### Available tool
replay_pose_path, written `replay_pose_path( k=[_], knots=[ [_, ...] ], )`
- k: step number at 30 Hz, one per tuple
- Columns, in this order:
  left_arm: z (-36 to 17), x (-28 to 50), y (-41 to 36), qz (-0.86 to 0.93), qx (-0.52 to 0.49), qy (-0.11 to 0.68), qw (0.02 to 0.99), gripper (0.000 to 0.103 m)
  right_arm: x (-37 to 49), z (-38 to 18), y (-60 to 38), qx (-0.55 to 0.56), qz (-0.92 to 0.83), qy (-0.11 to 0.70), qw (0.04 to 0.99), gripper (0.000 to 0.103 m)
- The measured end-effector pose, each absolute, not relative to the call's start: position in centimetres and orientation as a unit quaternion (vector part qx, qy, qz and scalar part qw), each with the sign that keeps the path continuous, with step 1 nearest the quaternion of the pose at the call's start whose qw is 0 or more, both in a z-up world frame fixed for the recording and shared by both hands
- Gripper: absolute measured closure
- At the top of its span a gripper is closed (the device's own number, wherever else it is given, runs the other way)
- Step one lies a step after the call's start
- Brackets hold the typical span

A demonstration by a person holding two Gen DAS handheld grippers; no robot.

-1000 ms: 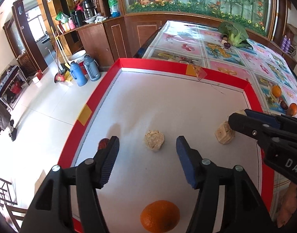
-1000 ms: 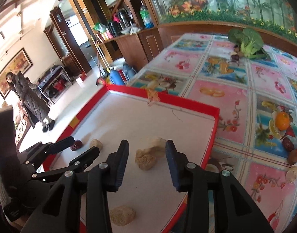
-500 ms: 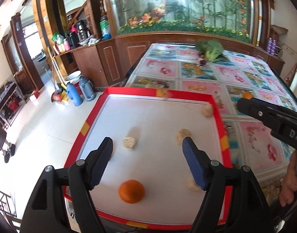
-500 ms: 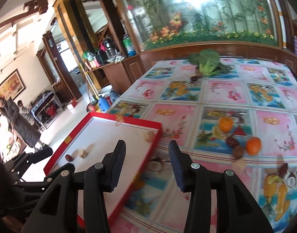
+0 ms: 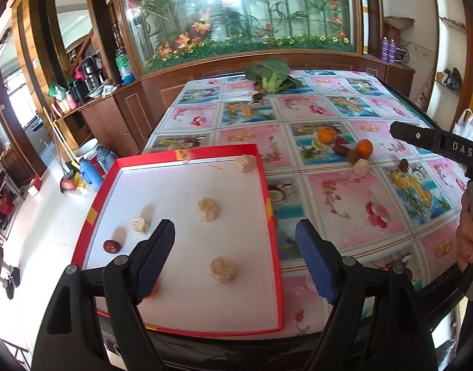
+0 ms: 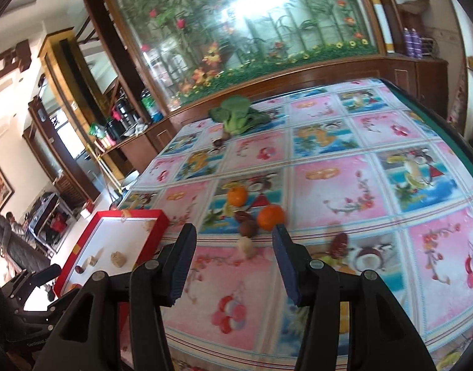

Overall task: Organize fruits
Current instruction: 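Move both open tools back toward the fruit pile on the table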

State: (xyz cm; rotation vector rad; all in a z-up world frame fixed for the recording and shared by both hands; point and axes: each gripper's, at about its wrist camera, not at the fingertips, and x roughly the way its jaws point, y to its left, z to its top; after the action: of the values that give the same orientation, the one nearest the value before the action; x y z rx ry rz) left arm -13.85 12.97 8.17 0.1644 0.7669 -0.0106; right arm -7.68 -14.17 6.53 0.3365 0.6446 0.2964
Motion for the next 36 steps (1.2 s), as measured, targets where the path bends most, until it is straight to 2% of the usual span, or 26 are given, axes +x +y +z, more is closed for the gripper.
replay_pose_path(
  k=[19, 36],
  knots=[
    [7.0, -13.8, 5.3, -0.072, 0.123, 0.388, 0.911, 0.022, -6.3, 6.5, -18.3, 0.194, 0.140, 0.312, 0.919, 0.052],
    [5.4, -9.5, 6.2, -0.040, 0.109, 0.393, 0.912, 0.022, -5.3, 2.9, -20.7, 0.171, 0.134, 0.363, 0.906, 0.052]
  ],
)
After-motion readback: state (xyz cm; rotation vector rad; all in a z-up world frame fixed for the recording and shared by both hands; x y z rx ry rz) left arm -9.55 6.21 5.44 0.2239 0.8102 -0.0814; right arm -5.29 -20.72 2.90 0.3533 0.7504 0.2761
